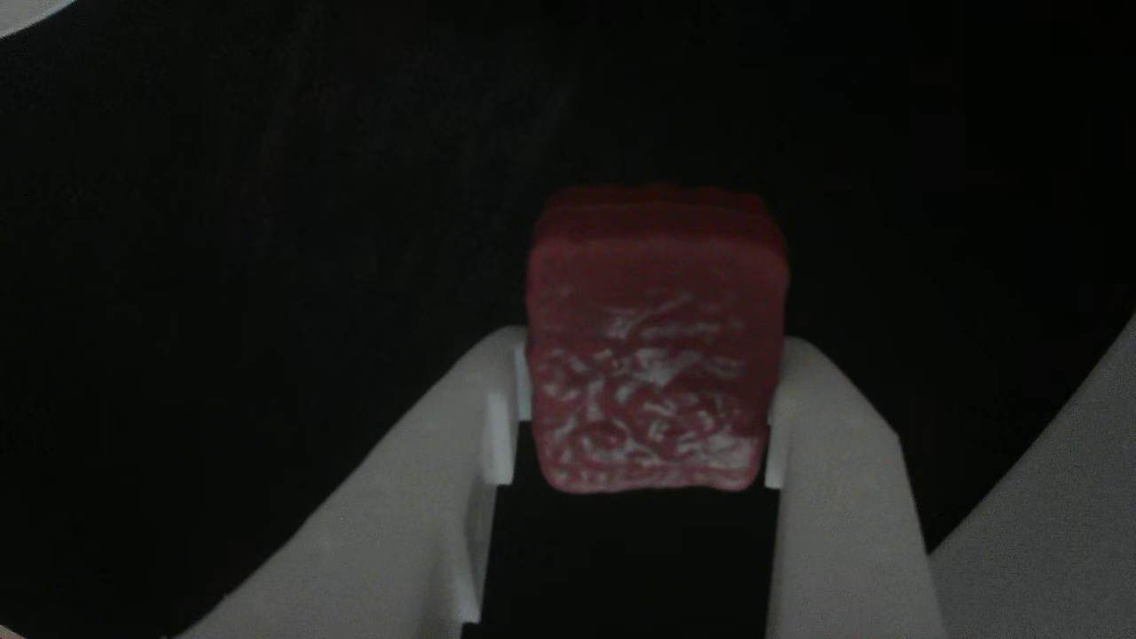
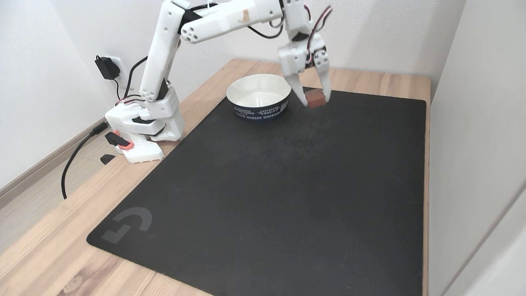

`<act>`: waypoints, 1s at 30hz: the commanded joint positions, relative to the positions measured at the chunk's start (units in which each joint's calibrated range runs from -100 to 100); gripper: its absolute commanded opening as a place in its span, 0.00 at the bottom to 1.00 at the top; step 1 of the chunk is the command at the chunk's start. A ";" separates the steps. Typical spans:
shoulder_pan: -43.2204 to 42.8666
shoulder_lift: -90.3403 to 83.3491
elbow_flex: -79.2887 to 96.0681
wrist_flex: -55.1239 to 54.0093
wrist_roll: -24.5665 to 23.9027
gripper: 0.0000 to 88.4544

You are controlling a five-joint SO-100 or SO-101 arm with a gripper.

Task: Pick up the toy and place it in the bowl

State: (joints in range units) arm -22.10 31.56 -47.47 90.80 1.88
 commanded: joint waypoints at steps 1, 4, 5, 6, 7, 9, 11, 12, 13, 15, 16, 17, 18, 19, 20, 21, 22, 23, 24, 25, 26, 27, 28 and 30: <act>-0.03 -6.09 -2.68 0.40 0.10 0.03; 0.06 -11.59 -1.87 -0.28 -0.21 0.03; 0.06 -13.51 -1.78 -0.37 -0.68 0.03; 0.14 -15.09 -1.24 -0.45 -1.25 0.03; 0.06 -18.43 0.92 -0.54 -1.57 0.03; -0.36 -21.34 5.07 -1.21 -1.41 0.03; -0.70 -23.85 11.20 -2.82 -1.30 0.03; -1.62 -25.85 17.32 -4.94 -1.20 0.03; -2.20 -26.93 20.48 -5.79 -0.99 0.03; -4.29 -28.76 26.70 -7.14 -0.47 0.03; -6.72 -30.26 32.02 -8.41 0.10 0.03; -8.06 -31.10 34.36 -9.17 0.10 0.03; -9.31 -31.85 36.52 -9.85 0.16 0.03; -10.73 -32.60 38.59 -10.70 0.16 0.03; -11.99 -33.27 40.40 -11.37 0.16 0.03; -14.58 -34.43 43.91 -12.64 0.21 0.03; -16.00 -34.93 45.54 -13.24 0.21 0.03; -17.26 -35.35 46.98 -13.83 0.21 0.03; -18.51 -35.60 48.42 -14.42 0.21 0.03; -19.85 -35.93 49.77 -14.76 0.21 0.03; -21.86 -36.10 52.11 -15.52 0.21 0.03; -22.70 -36.10 53.20 -15.52 0.21 0.03; -23.28 -36.10 54.19 -15.61 0.16 0.03; -23.53 -36.10 57.79 -17.05 -0.05 0.03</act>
State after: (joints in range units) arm -44.82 -1.67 6.94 75.69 1.83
